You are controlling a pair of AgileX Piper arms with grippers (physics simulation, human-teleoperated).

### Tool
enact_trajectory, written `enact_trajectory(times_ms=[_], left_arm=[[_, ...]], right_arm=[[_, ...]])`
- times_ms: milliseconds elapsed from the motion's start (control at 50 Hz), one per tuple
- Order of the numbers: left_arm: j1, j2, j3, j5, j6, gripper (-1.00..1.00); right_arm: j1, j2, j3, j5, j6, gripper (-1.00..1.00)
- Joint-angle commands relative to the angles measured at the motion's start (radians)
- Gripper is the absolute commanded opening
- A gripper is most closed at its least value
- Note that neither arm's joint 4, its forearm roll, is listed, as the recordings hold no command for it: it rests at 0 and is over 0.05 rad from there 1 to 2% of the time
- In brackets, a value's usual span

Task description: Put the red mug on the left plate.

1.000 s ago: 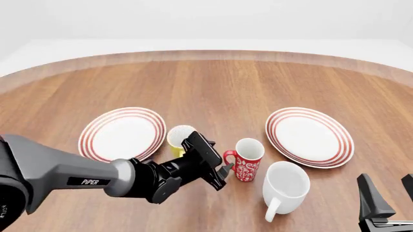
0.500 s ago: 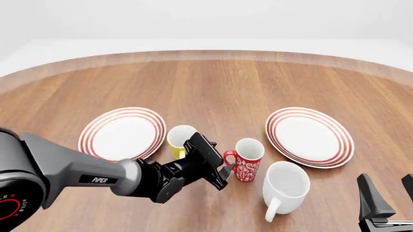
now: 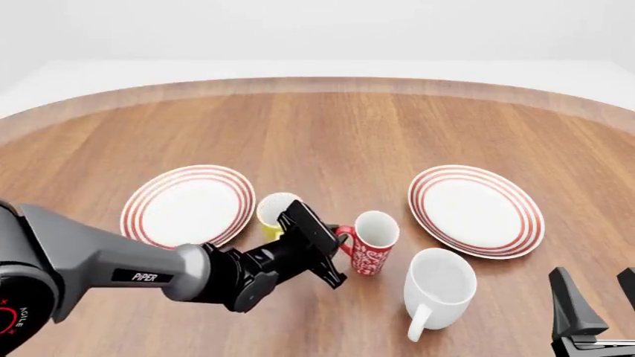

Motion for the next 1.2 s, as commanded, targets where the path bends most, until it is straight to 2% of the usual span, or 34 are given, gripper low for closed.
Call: enact_trajectory(times_ms=[20, 180, 260, 300, 360, 460, 540, 600, 620, 700, 760, 880, 900, 1020, 1180, 1200], left_arm=[[0.035, -0.038, 0.017, -0.021, 0.004, -1.00], [0.081, -0.233, 0.055, 0.037, 0.032, -1.00], [0.099, -0.353, 0.083, 0.074, 0.021, -1.00], [0.105, -0.446, 0.100, 0.114, 0.016, -1.00], [0.119, -0.505, 0.089, 0.169, 0.022, -1.00], [0.148, -0.549, 0.066, 0.229, 0.052, -1.00], [0.206, -0.600, 0.030, 0.290, 0.054, -1.00], [0.228, -0.620, 0.021, 0.309, 0.050, -1.00], [0.241, -0.626, 0.025, 0.309, 0.079, -1.00], [0.298, -0.629, 0.014, 0.326, 0.084, -1.00], [0.313, -0.668, 0.021, 0.339, 0.066, -1.00], [0.330, -0.700, 0.019, 0.357, 0.079, -1.00], [0.379, -0.744, 0.007, 0.391, 0.104, -1.00], [0.431, -0.767, 0.001, 0.419, 0.098, -1.00], [0.495, -0.744, 0.004, 0.399, 0.087, -1.00], [0.527, -0.735, 0.001, 0.388, 0.094, -1.00]], right_arm=[[0.002, 0.002, 0.003, -0.004, -0.001, 1.00], [0.002, 0.002, 0.003, -0.004, -0.001, 1.00], [0.002, 0.002, 0.003, -0.004, 0.000, 1.00], [0.002, 0.002, 0.003, -0.004, 0.000, 1.00], [0.002, 0.002, 0.003, -0.004, -0.001, 1.00], [0.002, 0.002, 0.003, -0.004, 0.000, 1.00], [0.002, 0.002, 0.003, -0.004, 0.000, 1.00], [0.002, 0.002, 0.003, -0.004, -0.001, 1.00], [0.002, 0.002, 0.003, -0.004, -0.001, 1.00], [0.002, 0.002, 0.003, -0.004, -0.001, 1.00], [0.001, 0.002, 0.003, -0.004, 0.000, 1.00], [0.002, 0.002, 0.003, -0.005, 0.000, 1.00], [0.002, 0.002, 0.003, -0.004, -0.001, 1.00], [0.002, 0.002, 0.003, -0.004, -0.001, 1.00], [0.002, 0.002, 0.003, -0.004, 0.000, 1.00], [0.002, 0.002, 0.003, -0.004, -0.001, 1.00]])
